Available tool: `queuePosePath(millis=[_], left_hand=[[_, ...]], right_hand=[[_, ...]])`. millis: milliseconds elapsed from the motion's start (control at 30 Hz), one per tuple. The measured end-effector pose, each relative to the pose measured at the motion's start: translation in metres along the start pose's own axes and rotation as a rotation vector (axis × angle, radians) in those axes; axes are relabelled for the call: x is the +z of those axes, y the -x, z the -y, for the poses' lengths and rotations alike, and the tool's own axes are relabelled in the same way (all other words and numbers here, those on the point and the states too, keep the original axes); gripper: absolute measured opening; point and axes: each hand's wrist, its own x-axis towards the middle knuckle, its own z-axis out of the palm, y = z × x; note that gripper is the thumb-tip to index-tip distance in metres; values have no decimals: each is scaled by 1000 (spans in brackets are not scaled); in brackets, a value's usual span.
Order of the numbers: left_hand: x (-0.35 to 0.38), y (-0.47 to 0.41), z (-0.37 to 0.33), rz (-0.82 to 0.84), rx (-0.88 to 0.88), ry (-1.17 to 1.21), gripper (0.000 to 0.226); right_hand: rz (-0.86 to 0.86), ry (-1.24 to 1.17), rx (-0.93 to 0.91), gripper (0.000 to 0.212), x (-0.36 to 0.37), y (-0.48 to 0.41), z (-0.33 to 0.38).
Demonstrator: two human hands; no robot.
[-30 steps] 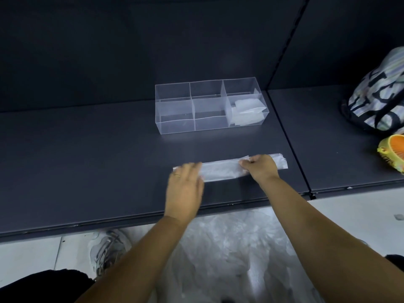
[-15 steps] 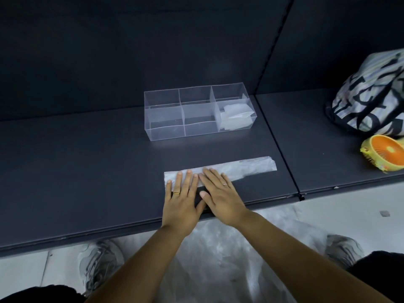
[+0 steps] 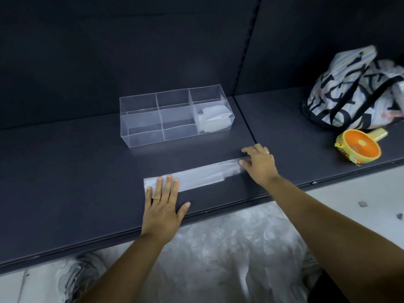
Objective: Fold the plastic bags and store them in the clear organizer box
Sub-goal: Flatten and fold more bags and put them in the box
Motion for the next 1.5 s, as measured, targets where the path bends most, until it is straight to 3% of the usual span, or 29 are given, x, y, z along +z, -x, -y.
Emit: queuePosePath(millis=[200, 400, 467, 633, 700, 800, 867, 967, 1067, 1200, 1267, 1400, 1500], left_hand=[[-4, -3, 9, 4, 66, -30, 81], [-17, -14, 39, 18, 235, -119, 81], [-22, -16, 33, 50, 259, -107, 84], [-21, 2, -63, -3, 323, 329, 98], [-22, 8, -107, -65, 252, 518, 90], [-34, 9, -143, -208, 19, 841, 58], [-46, 7, -146, -255, -109, 1028, 43], [-63, 4, -132, -121, -213, 1309, 33], [-78, -4, -109, 92, -331, 1651, 13], [-74, -22, -73, 227, -469, 1766, 22], [-69, -31, -59, 272, -492, 1845, 26], [-55, -42, -34, 260, -590, 1916, 24], [-46, -51, -17, 229, -701, 1858, 19]], right_hand=[[60, -1, -19, 11, -6, -2, 8], [296, -593, 224, 6, -35, 40, 5], [465, -716, 323, 19, -44, 55, 2], [811, -751, 375, 27, -63, 70, 3], [895, -784, 342, 25, -72, 69, 12], [988, -890, 301, 23, -90, 66, 29], [878, -919, 279, 25, -99, 59, 36], [595, -1035, 191, 26, -100, 47, 40], [738, -1203, 168, 50, -78, 44, 50], [850, -1073, 175, 65, -35, 47, 70], [854, -1034, 165, 61, -22, 48, 71], [755, -847, 101, 18, -6, 46, 68], [634, -780, 151, 12, 4, 43, 71]])
